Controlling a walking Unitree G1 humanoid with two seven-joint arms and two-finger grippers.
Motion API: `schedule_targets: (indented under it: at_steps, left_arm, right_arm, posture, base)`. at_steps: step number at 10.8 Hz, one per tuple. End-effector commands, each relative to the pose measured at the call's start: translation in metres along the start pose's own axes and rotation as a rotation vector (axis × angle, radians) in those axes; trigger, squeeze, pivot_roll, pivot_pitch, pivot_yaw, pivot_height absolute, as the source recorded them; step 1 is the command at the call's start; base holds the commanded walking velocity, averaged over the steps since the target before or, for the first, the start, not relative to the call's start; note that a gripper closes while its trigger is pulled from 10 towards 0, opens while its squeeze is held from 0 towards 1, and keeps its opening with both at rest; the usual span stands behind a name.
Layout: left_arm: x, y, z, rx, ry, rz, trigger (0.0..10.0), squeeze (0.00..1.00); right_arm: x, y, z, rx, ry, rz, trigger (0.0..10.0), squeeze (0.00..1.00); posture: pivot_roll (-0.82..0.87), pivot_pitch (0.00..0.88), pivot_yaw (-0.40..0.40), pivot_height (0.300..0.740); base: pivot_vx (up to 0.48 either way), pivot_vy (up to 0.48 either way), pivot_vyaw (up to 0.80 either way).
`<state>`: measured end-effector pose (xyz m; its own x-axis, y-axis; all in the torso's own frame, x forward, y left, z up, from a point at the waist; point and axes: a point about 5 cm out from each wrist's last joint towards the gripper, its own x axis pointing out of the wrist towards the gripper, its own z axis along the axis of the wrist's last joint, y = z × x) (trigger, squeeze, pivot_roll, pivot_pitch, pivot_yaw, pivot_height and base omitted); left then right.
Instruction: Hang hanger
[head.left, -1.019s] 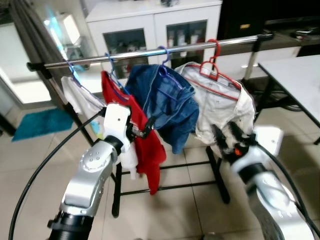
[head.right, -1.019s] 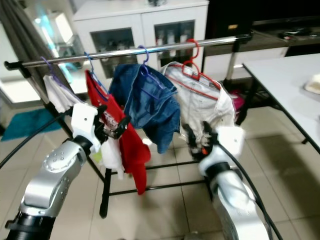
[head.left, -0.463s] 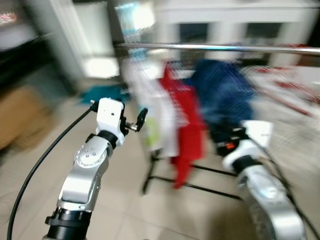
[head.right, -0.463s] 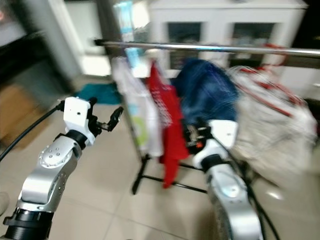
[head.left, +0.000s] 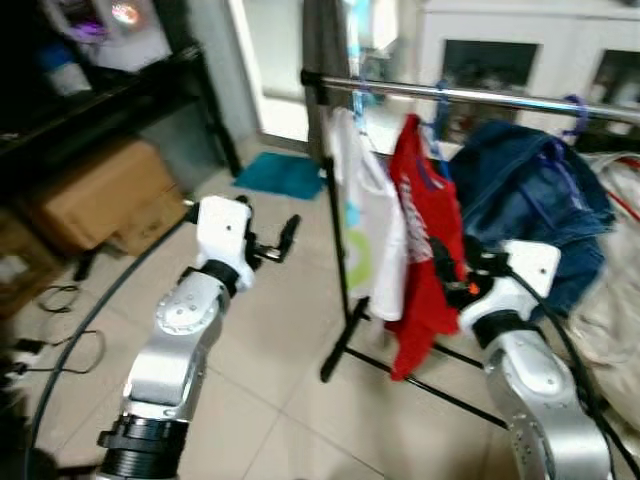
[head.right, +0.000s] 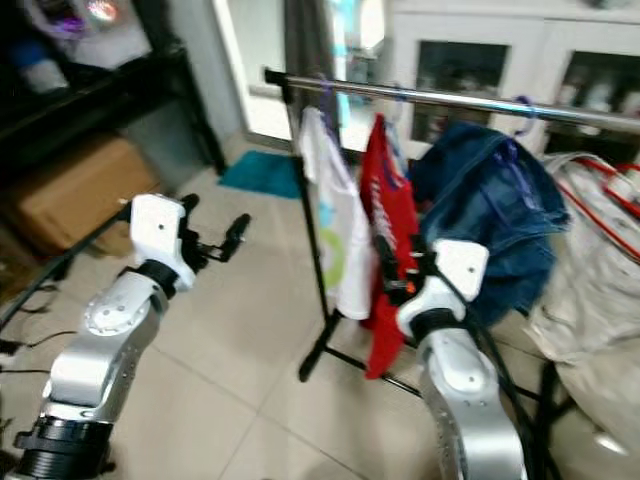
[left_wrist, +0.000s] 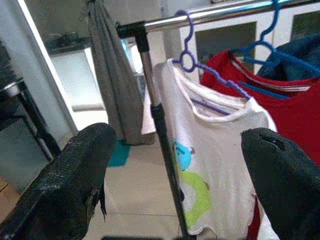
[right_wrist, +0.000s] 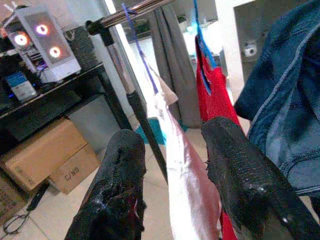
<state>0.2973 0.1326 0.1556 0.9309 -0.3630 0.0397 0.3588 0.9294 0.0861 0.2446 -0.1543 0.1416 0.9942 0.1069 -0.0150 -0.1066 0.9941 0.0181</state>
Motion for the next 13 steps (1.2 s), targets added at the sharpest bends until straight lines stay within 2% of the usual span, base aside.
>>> schedule_targets:
  at_steps: [1, 2, 5, 8, 9, 13]
  left_arm:
    - [0.001, 0.005, 0.006, 0.009, -0.02, 0.001, 10.0, 0.0]
    - [0.0, 0.003, 0.006, 0.009, -0.02, -0.007, 10.0, 0.0]
    - [-0.002, 0.001, 0.005, 0.007, -0.018, -0.019, 10.0, 0.0]
    - [-0.005, -0.004, 0.004, -0.006, -0.01, -0.036, 10.0, 0.0]
    - [-0.005, -0.005, 0.003, -0.013, -0.008, -0.041, 10.0, 0.0]
    - [-0.01, -0.004, -0.002, -0.018, 0.016, -0.04, 10.0, 0.0]
  right_arm:
    - [0.001, 0.005, -0.003, 0.029, 0.019, 0.017, 10.0, 0.0]
    - [0.003, 0.003, -0.002, 0.053, 0.013, 0.007, 10.0, 0.0]
    - [0.007, 0.004, -0.002, 0.015, 0.023, 0.016, 10.0, 0.0]
    - [0.007, 0.008, 0.002, -0.037, -0.002, 0.034, 10.0, 0.0]
    - [0.008, 0.008, 0.004, 0.002, -0.013, 0.034, 10.0, 0.0]
    - [0.013, 0.003, 0.006, -0.002, -0.019, 0.025, 10.0, 0.0]
  posture:
    - [-0.14, 0.0, 0.123, 0.74]
    - [-0.13, 0.0, 0.117, 0.74]
    - [-0.13, 0.0, 0.111, 0.74]
    - [-0.12, 0.0, 0.095, 0.74]
    - [-0.12, 0.0, 0.091, 0.74]
    - [-0.12, 0.0, 0.072, 0.74]
  base:
    - [0.0, 0.0, 0.0]
    - [0.27, 0.0, 0.0]
    - [0.292, 0.0, 0.0]
    - [0.305, 0.0, 0.71]
    - [0.307, 0.0, 0.0]
    - [0.315, 0.0, 0.0]
